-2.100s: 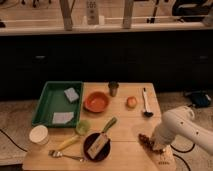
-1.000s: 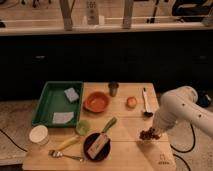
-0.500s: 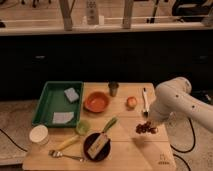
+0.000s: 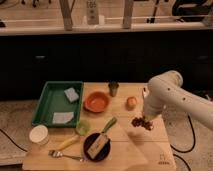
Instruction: Place grapes in red bowl
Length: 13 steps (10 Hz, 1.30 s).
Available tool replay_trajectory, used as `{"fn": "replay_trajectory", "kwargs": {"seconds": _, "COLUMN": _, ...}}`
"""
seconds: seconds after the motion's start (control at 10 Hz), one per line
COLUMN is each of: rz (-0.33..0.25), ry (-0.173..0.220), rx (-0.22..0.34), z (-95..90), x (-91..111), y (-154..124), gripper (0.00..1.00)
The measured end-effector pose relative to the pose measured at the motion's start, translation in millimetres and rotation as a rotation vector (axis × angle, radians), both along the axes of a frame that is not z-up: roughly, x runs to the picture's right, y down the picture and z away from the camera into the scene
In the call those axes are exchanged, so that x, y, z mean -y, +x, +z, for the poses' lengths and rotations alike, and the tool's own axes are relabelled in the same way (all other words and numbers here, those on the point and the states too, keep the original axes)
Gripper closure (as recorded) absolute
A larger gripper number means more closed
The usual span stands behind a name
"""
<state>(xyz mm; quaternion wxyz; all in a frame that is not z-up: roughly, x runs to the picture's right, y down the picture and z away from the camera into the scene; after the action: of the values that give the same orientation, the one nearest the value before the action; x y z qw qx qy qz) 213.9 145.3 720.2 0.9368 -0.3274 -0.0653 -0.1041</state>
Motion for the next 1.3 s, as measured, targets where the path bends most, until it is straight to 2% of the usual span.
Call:
{"fn": "replay_trajectory", "kwargs": {"seconds": 0.5, "rz": -0.056, "ry": 0.017, "rx": 0.045, "z": 16.1, "x": 32, "y": -43, "gripper": 0.99}}
{"fn": "replay_trajectory", "kwargs": {"seconds": 1.1, "rz": -0.098, "ry": 0.032, "rx": 0.079, "z": 30.3, "x": 63, "y": -76, "gripper": 0.99}}
{"fn": "replay_trajectory", "kwargs": {"seconds": 1.3, "rz": -0.111, "ry": 0.034, "rx": 0.083, "z": 33.1, "x": 71, "y": -77, "gripper": 0.99}}
